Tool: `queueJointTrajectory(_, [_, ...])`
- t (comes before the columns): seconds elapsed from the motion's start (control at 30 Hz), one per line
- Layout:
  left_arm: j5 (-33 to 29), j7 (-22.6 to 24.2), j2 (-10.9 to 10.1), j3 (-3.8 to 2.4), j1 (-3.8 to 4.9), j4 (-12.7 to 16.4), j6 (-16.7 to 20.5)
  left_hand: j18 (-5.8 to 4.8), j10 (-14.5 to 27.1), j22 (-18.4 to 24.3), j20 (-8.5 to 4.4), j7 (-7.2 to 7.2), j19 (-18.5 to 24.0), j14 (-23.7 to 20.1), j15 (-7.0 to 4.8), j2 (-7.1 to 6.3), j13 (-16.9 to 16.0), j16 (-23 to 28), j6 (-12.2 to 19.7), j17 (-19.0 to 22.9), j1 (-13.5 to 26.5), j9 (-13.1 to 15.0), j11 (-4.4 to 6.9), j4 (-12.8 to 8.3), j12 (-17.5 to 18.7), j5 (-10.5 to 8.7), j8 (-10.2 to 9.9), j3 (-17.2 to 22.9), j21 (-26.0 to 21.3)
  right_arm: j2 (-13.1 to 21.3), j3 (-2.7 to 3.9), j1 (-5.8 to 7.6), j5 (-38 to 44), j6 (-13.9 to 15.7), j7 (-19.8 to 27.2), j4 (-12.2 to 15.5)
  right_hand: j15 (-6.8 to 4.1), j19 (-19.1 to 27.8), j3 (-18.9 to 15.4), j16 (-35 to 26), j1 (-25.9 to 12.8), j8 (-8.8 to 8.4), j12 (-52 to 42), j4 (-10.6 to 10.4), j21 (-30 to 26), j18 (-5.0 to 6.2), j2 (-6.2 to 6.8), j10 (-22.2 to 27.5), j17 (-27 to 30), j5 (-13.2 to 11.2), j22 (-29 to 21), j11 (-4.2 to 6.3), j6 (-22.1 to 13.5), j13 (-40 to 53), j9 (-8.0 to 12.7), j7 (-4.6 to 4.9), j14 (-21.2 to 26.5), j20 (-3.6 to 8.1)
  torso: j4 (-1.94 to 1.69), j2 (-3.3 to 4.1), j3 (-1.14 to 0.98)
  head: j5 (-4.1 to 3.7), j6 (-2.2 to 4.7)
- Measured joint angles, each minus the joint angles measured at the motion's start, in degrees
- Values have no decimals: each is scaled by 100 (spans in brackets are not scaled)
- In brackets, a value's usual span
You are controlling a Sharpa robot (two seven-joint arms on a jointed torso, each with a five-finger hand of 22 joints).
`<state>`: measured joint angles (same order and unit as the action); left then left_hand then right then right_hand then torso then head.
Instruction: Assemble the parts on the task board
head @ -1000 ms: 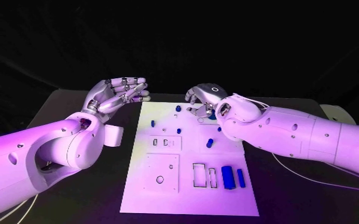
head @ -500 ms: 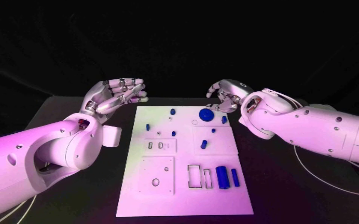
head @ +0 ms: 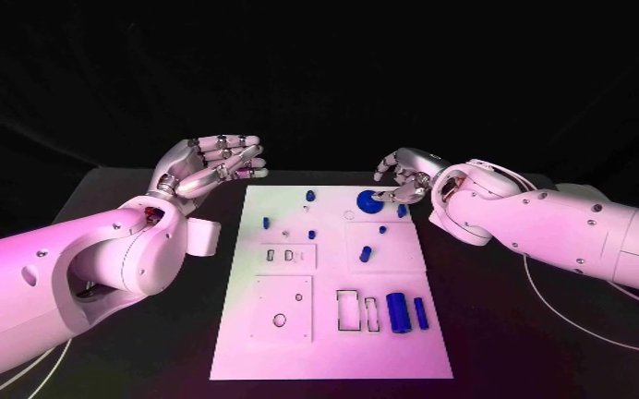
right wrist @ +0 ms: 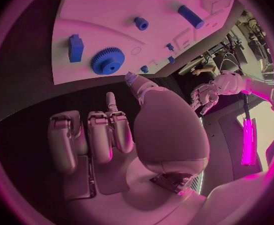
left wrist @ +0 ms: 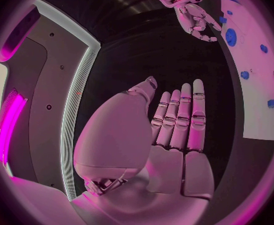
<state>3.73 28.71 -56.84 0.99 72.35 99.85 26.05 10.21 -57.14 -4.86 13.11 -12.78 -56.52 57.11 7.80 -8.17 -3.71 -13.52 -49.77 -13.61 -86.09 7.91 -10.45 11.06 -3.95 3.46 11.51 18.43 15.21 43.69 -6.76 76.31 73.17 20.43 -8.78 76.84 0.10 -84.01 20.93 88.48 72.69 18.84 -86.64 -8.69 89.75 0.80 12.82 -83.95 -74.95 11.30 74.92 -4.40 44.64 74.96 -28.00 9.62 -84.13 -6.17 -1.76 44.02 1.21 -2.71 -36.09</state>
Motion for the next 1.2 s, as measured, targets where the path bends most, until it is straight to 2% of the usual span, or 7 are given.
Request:
queueJointTrajectory(0.37, [0, -10, -9, 1, 0, 15, -5, 0, 0, 6, 0, 0, 0, 0, 0, 0, 0, 0, 0, -4, 0, 0, 0, 0, 0, 0, 0, 0, 0, -191, -12, -60, 95, -129, -65, -172, 21, 0, -15, 0, 0, 0, 34, -16, 0, 0, 0, 0, 1, -22, -1, 0, -34, -1, 6, 11, 21, 0, -2, 1, 9, -35, -31])
queueJointTrajectory(0.87, [0, -19, -34, 1, 0, 38, -7, 0, 0, 5, 0, 0, 0, 0, 0, 0, 0, 0, 0, -4, 0, -5, 0, -24, 0, 0, 0, 24, 0, -384, -32, -138, 163, -222, -124, -467, 20, 0, -31, 5, 1, 0, 62, -31, 0, 1, -1, -16, 2, -22, -1, -16, -77, -2, 6, 13, 21, -3, -4, -1, 3, -18, -80])
queueJointTrajectory(0.9, [0, -19, -35, 1, 0, 38, -7, 0, 0, 5, 0, 0, 0, 0, 0, 0, 0, 0, 0, -4, 0, -5, 0, -24, 0, 0, 0, 24, 0, -386, -32, -142, 163, -230, -126, -481, 20, 0, -31, 22, 19, 0, 61, -31, 0, 1, -19, -16, 2, -22, -1, -16, -77, -2, 6, 13, 21, -41, -4, -3, 0, -15, -82])
queueJointTrajectory(1.2, [0, -23, -44, 0, 0, 37, -9, 0, 0, 5, 0, 0, 0, 0, 0, 0, 0, 0, 0, -3, 0, -5, 0, -24, 0, 0, 0, 24, 0, -397, -38, -167, 163, -308, -143, -546, 41, 0, -31, 22, 45, 0, 61, -31, -1, 2, -46, 6, 3, -22, 3, -37, -77, -3, 6, 13, 0, -41, 2, -6, 0, -7, -92])
